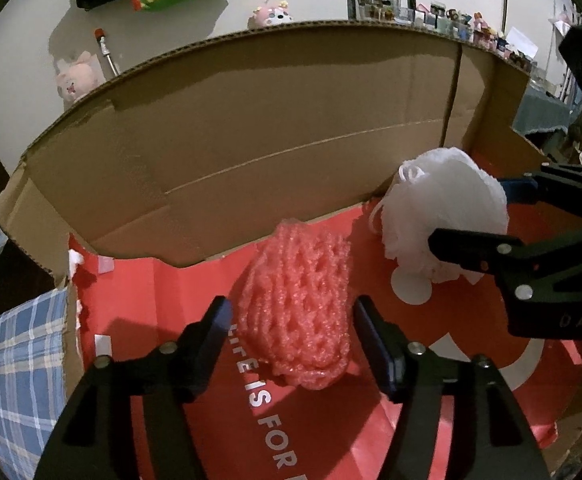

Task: Organize soft objects
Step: 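Open both tools to release the puffs and withdraw from the box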

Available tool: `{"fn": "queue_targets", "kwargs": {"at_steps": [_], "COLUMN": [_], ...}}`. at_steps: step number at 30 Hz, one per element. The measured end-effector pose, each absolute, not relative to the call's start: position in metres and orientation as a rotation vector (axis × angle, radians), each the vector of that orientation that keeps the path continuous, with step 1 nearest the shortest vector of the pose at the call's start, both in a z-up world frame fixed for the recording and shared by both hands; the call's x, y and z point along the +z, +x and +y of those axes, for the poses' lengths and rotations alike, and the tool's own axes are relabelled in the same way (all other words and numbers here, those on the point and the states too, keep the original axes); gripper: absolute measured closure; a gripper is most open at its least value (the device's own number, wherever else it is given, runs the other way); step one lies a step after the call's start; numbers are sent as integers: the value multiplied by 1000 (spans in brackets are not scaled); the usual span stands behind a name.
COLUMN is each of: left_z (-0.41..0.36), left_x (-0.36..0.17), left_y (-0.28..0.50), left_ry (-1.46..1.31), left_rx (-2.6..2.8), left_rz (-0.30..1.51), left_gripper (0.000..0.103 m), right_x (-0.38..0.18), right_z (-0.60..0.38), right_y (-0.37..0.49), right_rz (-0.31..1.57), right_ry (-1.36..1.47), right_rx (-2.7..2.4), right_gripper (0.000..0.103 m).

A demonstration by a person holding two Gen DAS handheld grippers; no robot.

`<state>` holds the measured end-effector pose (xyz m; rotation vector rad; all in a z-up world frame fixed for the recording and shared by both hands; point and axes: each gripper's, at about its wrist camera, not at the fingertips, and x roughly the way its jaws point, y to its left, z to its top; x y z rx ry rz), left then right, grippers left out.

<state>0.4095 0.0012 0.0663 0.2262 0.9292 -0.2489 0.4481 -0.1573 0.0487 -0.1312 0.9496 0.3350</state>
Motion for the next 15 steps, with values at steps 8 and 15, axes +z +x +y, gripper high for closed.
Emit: {"fn": "queue_targets", "kwargs": {"at_steps": [8,15], "left_z": [5,14], "left_x": [83,120], "left_y": [394,364], "left_ry": [196,137], "left_rx": [-246,-234], "left_rz": [888,804], "left_gripper": [25,12], "right_x": [62,94], "right_z": [-161,-169], "right_y": [440,417], "right_rz": [918,861], "right_ry": [-144,-132], "right_rx": [314,301], "right_gripper": [24,23]}}
